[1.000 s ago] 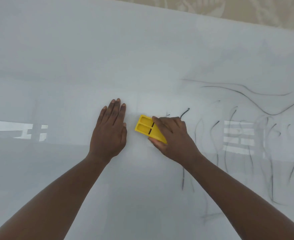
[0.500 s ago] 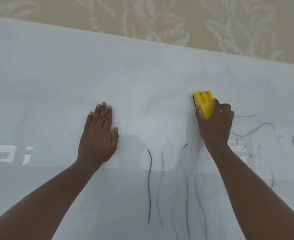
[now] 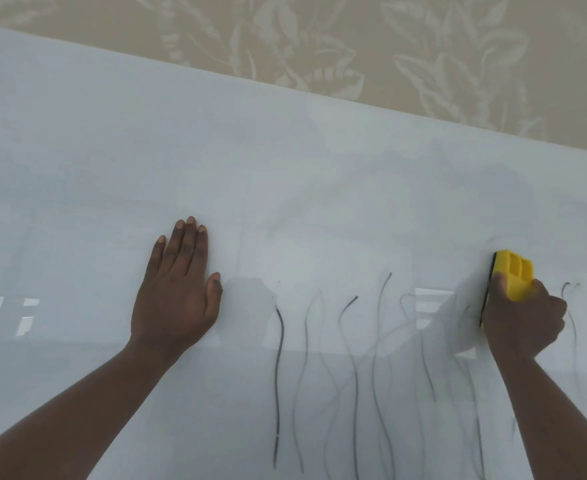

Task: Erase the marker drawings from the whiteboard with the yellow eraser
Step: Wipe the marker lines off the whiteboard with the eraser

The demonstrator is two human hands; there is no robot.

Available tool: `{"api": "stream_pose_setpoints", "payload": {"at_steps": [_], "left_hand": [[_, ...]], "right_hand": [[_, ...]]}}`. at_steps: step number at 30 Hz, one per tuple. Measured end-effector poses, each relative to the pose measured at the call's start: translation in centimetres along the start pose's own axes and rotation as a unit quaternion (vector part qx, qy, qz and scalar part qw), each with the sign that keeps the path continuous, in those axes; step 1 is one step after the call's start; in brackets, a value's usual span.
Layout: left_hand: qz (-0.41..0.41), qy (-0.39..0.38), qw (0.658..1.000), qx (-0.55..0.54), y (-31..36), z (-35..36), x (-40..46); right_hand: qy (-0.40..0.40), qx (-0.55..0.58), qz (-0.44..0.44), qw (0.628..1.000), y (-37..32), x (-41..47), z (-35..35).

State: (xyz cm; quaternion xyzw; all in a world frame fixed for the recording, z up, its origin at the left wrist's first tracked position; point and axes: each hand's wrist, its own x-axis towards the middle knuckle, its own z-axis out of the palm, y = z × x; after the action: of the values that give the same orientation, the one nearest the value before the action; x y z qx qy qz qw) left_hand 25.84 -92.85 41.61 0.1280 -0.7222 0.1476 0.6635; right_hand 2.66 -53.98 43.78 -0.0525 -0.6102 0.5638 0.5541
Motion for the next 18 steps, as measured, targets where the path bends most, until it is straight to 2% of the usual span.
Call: {"api": "stream_pose_setpoints", "payload": {"at_steps": [2, 6, 11, 18], "left_hand": [[0.002, 0.000, 1.000, 0.006, 0.0, 0.0, 0.0], [0.002, -0.003, 1.000, 0.004, -0.1, 0.0, 0.0], [0.006, -0.014, 1.000, -0.016, -0.2, -0.2, -0.1], [0.017, -0.014, 0.999, -0.032, -0.3, -0.3, -0.7]], "right_hand": [[0.012, 0.011, -0.032, 0.999, -1.3, -2.5, 0.6], [0.015, 0.060, -0.154, 0.986, -5.9, -9.5, 2.5], [-0.024, 0.112, -0.316, 0.942, -10.8, -18.7, 4.0], [-0.060, 0.091, -0.472, 0.875, -8.5, -27.2, 2.8]]}}
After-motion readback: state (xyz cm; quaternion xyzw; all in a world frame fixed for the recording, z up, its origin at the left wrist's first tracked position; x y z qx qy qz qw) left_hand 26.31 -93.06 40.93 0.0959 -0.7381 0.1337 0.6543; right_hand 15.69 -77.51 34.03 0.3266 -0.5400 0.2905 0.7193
